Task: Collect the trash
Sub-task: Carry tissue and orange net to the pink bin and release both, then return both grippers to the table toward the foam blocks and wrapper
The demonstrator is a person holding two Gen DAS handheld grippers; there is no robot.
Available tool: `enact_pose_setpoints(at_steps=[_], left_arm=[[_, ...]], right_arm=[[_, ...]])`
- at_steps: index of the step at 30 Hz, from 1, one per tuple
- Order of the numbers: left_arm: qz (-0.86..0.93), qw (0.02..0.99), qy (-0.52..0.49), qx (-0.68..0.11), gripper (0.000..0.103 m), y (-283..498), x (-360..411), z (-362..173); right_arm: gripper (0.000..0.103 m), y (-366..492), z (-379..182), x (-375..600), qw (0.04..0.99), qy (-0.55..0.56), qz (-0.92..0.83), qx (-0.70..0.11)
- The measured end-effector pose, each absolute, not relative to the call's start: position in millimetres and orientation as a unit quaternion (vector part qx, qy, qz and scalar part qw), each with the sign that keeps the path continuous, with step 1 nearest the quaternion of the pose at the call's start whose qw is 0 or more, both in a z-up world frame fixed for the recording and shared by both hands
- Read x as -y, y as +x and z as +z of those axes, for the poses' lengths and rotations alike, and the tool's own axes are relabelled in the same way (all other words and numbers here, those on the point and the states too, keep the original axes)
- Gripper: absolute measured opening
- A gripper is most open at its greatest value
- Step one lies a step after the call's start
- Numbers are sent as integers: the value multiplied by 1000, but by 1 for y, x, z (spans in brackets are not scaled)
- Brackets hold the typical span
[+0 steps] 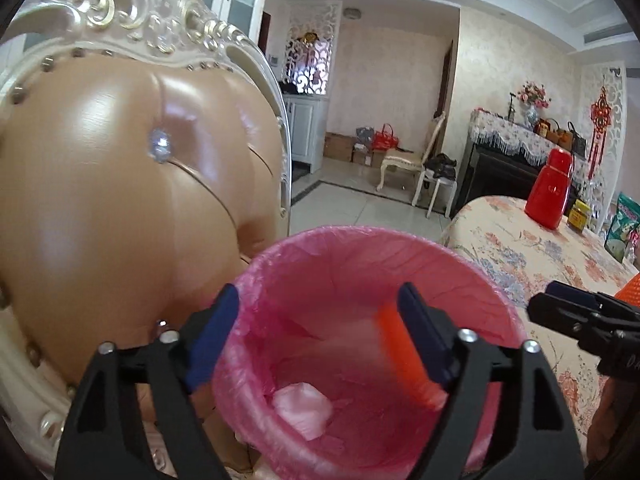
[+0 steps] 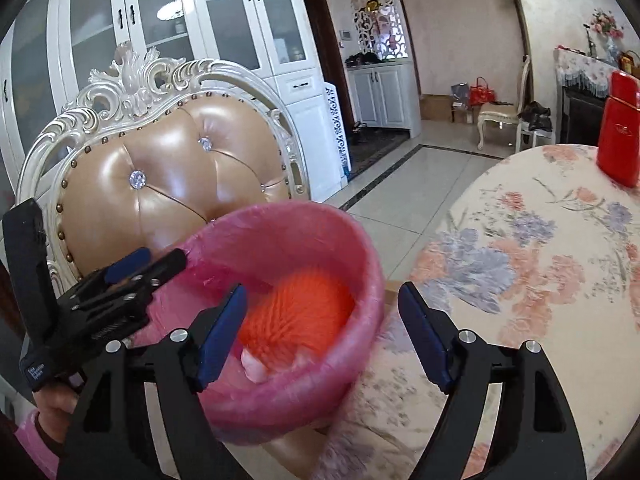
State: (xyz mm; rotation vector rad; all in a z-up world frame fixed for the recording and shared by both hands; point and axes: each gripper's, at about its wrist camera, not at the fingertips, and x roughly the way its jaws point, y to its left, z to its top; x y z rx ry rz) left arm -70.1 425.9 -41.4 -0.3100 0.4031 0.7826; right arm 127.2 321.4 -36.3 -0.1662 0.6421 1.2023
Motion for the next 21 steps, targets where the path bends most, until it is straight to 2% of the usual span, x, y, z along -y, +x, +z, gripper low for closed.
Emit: enact_pose_setpoints(at_steps=[4, 11, 21], left_arm=[[394, 892, -139, -172, 98, -86, -395, -33], [334, 922, -95, -172, 98, -79, -324, -24], [156, 966, -64, -194, 98, 9, -185, -14]], right_arm=[[75, 128, -24, -287, 789, -68, 544, -276], [77, 135, -10, -189, 838, -63, 482, -247], [82, 155, -14, -16, 907, -19, 336, -252]])
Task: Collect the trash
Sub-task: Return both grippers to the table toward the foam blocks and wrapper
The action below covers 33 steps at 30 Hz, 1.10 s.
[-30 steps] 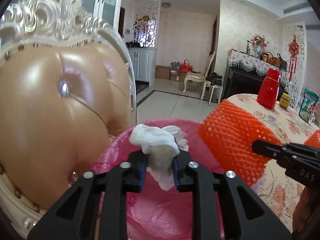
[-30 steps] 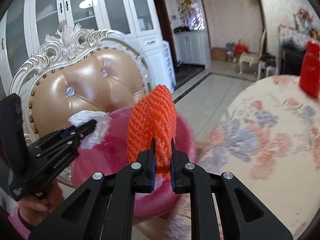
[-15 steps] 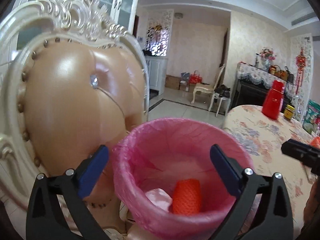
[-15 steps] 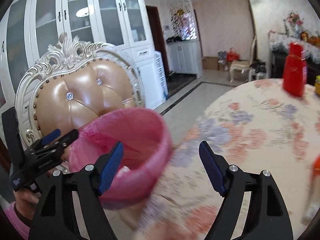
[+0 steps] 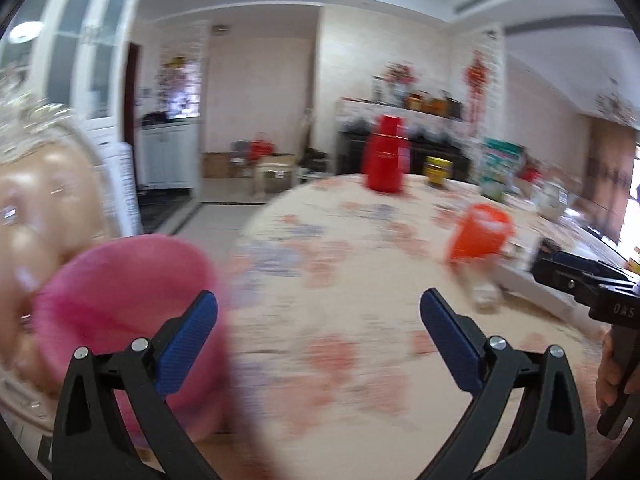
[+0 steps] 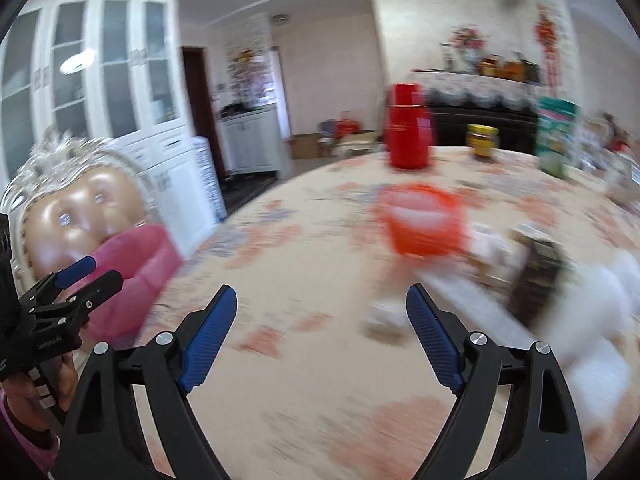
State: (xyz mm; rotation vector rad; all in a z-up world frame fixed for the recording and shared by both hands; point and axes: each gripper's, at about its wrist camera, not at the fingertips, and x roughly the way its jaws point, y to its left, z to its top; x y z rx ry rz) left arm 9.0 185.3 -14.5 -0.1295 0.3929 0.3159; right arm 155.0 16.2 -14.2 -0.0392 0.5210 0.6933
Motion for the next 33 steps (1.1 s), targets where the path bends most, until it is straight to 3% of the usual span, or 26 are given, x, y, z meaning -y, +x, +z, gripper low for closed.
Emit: enact_pose_setpoints(at_steps=[13, 20, 33], left_arm=[[-28, 970, -63, -235, 98, 100, -13, -25], [-85, 964, -6, -251, 98, 123, 59, -38], [-89, 946, -27, -309, 98, 173, 115, -55]], right_arm=[[83, 189, -33, 188, 955, 36, 126, -266], [83, 233, -52, 272, 953, 38, 36, -297], [81, 308, -70, 293, 922, -12, 81, -379]])
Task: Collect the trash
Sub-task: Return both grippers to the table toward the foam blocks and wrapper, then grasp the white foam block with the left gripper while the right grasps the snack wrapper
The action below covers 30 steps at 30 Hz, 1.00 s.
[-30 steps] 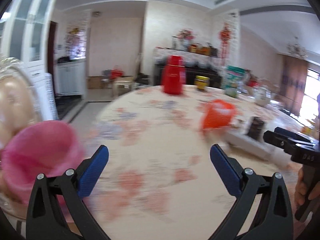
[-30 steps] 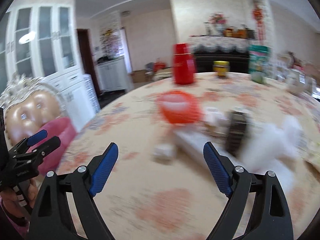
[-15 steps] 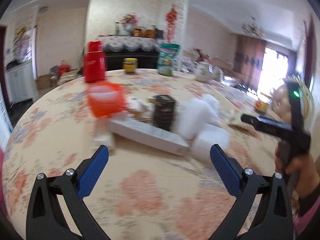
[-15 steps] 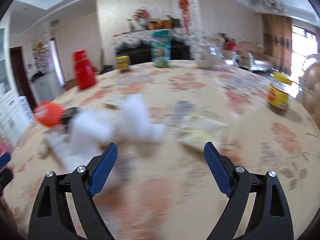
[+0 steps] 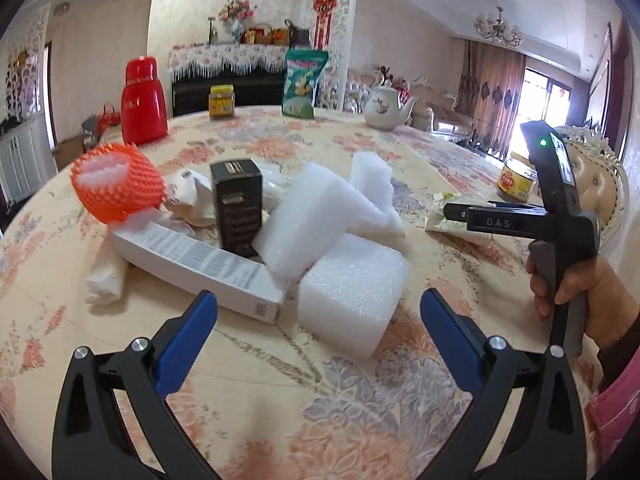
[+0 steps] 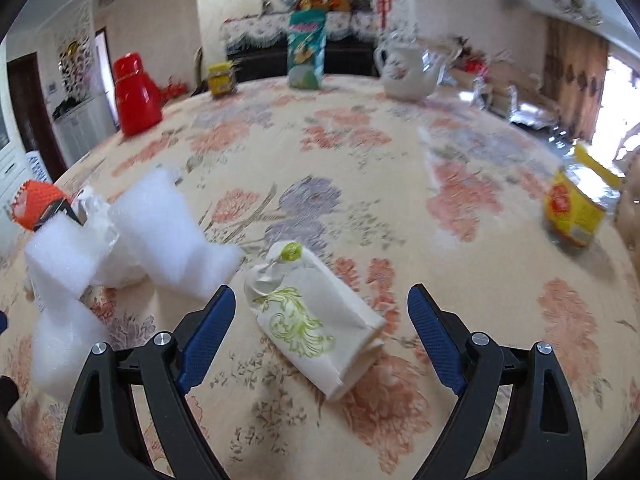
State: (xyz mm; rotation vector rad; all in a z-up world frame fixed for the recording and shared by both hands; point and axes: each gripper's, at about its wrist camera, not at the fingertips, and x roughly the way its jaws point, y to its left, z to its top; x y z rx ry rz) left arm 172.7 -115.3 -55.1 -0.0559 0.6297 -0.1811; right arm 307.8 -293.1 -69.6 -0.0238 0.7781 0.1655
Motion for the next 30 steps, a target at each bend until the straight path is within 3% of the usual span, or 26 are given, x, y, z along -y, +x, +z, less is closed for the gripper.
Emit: enact_pose_setpoints(at_steps=[1, 2, 4, 5, 6, 19, 20, 21, 22, 30], left_arm=[[-88, 946, -31, -311, 98, 175, 116, -56], [-89, 945, -33, -313, 98, 178, 118, -56], [-86, 945, -32, -314, 98, 184, 120, -56], [-84, 945, -31, -316, 98, 186, 120, -57], [-83, 943, -31, -320, 98, 190, 122, -58], [-65, 928, 10, -367, 97, 223, 160, -69], [-68, 924, 15, -377, 95, 226, 162, -72], [-73, 922, 16, -381, 80, 227, 164, -74], [-77, 919, 17, -385, 74, 228, 165, -75], [-111, 933, 10, -343, 71, 197, 159, -65]], right_arm=[[76, 309, -72, 292, 920, -15, 82, -383], [61, 311, -75, 292, 918, -21, 84, -388], [44, 312, -76, 292, 914, -16, 91, -394], [25, 308, -75, 292, 916, -14, 92, -390], [21, 305, -75, 291, 916, -13, 90, -390], [20, 271, -68, 298, 928, 36, 79, -361], [20, 270, -68, 298, 928, 39, 81, -362], [20, 270, -68, 298, 928, 40, 83, -362], [20, 268, -67, 297, 928, 40, 84, -361], [20, 250, -67, 287, 928, 34, 88, -361]])
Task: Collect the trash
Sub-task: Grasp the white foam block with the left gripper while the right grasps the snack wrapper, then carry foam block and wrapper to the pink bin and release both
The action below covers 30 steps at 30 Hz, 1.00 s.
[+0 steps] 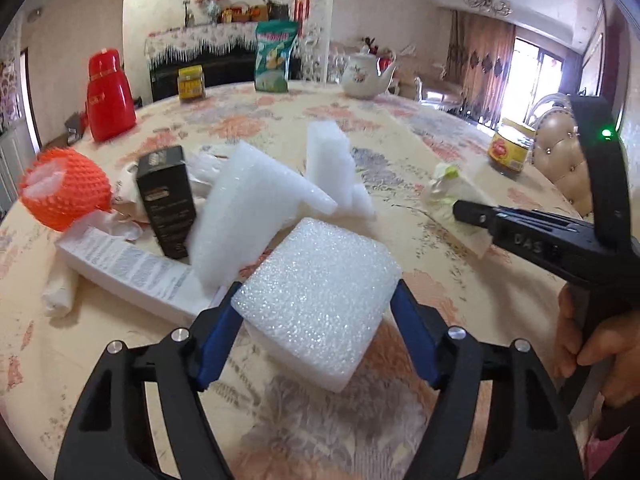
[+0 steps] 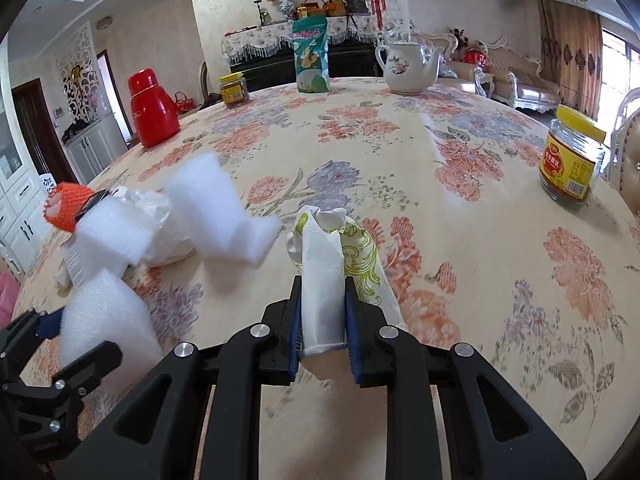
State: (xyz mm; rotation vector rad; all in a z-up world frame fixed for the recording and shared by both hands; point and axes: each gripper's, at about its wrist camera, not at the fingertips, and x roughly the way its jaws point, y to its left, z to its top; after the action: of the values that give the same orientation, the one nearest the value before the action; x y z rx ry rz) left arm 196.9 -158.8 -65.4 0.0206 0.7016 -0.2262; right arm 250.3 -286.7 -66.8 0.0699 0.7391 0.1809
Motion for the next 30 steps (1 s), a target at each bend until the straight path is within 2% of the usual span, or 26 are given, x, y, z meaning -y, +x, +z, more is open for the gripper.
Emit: enact_pose_setpoints(at_steps=[19, 30], left_arm=[[-51, 960, 19, -274, 72, 100, 67, -42], [14, 974, 3, -228, 72, 42, -16, -36]], right_arm=[[20, 127, -47, 188, 933, 6, 172, -317], [20, 91, -34, 111, 922, -12, 260, -288]])
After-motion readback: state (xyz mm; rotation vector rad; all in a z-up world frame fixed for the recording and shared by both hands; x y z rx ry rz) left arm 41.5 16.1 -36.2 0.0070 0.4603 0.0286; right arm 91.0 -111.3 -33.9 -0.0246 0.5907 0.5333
